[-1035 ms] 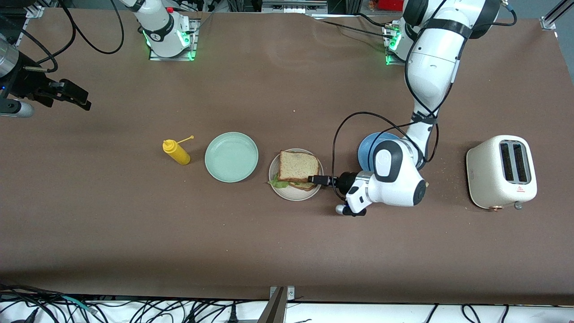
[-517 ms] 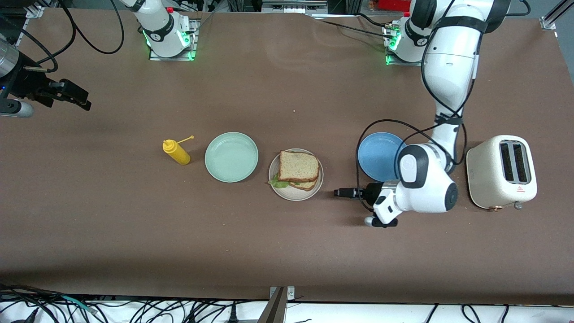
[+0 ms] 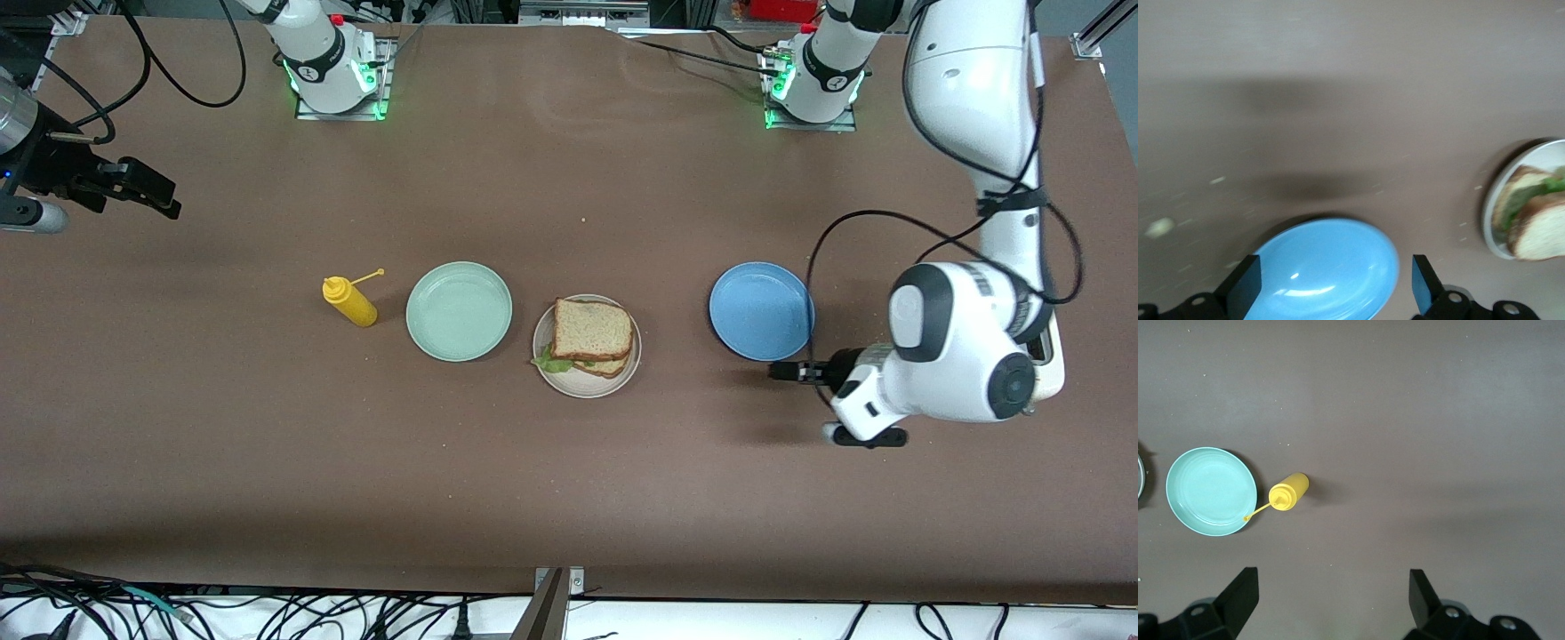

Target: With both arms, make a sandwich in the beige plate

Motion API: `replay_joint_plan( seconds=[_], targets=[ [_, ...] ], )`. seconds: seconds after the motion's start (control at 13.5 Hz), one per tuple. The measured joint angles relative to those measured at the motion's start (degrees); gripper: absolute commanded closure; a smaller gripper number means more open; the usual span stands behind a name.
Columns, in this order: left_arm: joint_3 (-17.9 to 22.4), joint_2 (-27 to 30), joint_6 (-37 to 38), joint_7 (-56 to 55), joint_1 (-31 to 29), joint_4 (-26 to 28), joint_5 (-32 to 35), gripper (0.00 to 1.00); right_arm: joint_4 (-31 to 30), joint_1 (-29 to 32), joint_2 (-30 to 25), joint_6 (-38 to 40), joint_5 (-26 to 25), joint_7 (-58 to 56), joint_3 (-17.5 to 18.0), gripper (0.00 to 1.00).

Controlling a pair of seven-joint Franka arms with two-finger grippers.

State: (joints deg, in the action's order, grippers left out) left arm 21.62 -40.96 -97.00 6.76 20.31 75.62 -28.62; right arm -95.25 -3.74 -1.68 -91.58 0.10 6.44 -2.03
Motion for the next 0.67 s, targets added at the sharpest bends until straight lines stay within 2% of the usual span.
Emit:
replay_joint_plan(
  seconds=[0.3, 0.67],
  targets=[
    [1.0, 3.4, 3.9, 0.0, -0.7, 0.0, 10.1, 0.0, 0.0, 0.0, 0.1, 0.0, 0.0, 0.0, 0.0, 0.0],
    [2.5, 6.3, 6.4, -0.2, -0.8, -0.1, 12.9, 0.0, 0.0, 0.0, 0.2, 0.0, 0.0, 0.0, 0.0, 0.0]
  ],
)
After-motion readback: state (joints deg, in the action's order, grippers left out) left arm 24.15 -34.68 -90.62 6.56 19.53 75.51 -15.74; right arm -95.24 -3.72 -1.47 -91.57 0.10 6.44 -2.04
